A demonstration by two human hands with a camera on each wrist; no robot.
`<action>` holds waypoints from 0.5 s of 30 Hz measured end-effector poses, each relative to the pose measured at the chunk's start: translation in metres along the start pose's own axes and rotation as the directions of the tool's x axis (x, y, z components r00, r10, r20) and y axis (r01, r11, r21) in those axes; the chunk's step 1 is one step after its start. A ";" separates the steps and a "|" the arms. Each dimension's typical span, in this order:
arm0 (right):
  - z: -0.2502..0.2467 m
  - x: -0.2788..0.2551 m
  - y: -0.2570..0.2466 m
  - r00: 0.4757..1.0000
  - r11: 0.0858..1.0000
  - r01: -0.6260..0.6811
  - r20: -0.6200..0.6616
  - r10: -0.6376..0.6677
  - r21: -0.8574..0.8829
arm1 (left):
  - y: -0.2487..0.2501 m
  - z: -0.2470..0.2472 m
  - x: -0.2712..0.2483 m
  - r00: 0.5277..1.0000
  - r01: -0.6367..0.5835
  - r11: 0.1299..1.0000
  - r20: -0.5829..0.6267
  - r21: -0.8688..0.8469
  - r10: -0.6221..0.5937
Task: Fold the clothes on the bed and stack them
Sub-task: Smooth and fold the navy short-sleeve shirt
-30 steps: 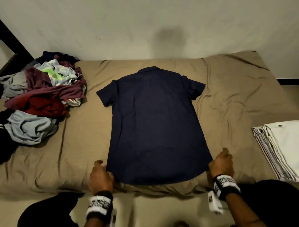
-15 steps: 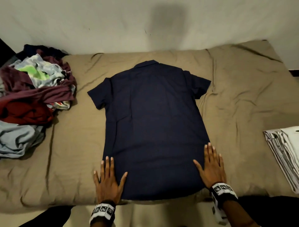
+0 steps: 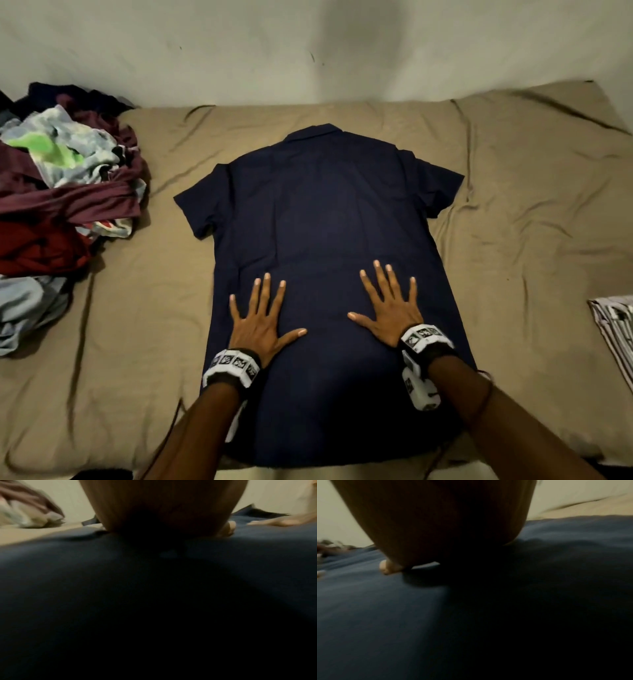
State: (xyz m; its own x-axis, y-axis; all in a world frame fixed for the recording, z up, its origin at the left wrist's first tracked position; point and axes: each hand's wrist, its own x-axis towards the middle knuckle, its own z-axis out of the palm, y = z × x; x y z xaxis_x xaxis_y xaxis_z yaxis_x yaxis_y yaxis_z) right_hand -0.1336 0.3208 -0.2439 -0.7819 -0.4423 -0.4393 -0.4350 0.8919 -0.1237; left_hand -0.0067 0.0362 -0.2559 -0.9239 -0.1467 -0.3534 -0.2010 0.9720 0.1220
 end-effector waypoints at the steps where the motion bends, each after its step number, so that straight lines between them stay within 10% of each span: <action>1: -0.002 0.002 0.018 0.999 0.999 -0.048 0.025 0.048 0.003 | -0.016 0.001 -0.002 0.998 0.056 0.998 -0.019 -0.023 -0.056; 11: -0.026 -0.001 0.073 0.974 0.973 -0.227 -0.012 0.228 0.027 | -0.015 -0.034 0.005 0.928 0.366 0.911 0.006 -0.190 -0.372; 15: -0.053 0.053 0.024 0.978 0.999 0.000 -0.207 -0.012 -0.055 | 0.021 -0.071 0.070 0.981 -0.074 0.993 -0.184 -0.095 0.056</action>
State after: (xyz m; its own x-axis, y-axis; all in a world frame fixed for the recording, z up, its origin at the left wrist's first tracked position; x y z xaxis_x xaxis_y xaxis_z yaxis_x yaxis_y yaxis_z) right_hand -0.2092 0.3135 -0.2234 -0.8522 -0.4626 -0.2446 -0.4590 0.8853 -0.0750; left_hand -0.0986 0.0333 -0.2125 -0.9778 -0.1236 -0.1695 -0.1620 0.9582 0.2359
